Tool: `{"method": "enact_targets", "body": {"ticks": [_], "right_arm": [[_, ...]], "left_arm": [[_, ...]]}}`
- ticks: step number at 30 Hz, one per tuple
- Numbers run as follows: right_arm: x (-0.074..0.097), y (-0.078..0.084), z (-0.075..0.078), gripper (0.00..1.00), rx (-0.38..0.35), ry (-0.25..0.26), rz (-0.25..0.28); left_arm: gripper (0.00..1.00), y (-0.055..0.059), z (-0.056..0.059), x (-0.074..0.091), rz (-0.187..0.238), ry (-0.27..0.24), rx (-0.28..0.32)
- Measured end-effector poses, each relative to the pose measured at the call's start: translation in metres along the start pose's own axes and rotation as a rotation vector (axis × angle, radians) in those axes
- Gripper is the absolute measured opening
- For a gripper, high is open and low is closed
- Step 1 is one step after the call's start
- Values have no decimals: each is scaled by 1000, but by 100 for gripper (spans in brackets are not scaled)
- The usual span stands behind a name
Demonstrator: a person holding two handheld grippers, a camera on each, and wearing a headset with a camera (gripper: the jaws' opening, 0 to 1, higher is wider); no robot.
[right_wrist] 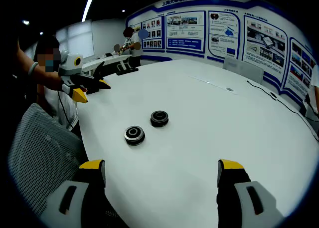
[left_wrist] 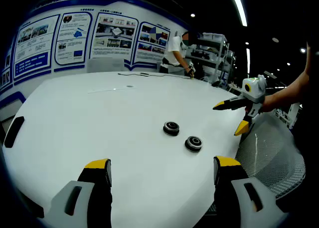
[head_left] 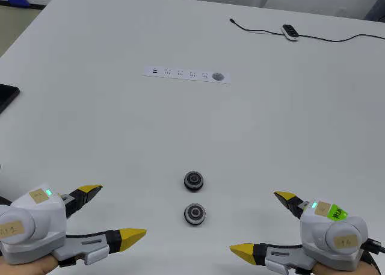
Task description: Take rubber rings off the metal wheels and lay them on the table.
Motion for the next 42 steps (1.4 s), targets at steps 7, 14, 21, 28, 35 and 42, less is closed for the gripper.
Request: {"method": "enact_targets", "body": {"ticks": [7,14,21,28,35,42], "right_arm": [[1,1,-2,94,-5,-1,1],[0,1,-2,94,-8,-5,2],[-1,0,-1,94,-5,-10,3],[-3,-1,-2,94,-7,-18,5],[-5,1,-4,93,-12,-27,2],[-7,2,-4,93,-16,-32,0]], "left_arm": [[86,2,-2,-1,-6,-3,3],[85,2,3,-2,-11,26,2],[83,1,4,-3,-13,39,-10],[80,2,7,-6,-34,67,-42],[78,2,11,-12,-46,89,-51],[79,4,13,-19,-59,103,-63]]}}
Point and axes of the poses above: the centre of the closed fingertips' face, and the gripper's own axes: x roughly backward along the fingers, z roughly to its right, y roughly out of its underside, the point moved 2 cm from there along x, roughly backward along the fingers, and after that the axes turned 10 degrees about z, right-handed, at the moved point
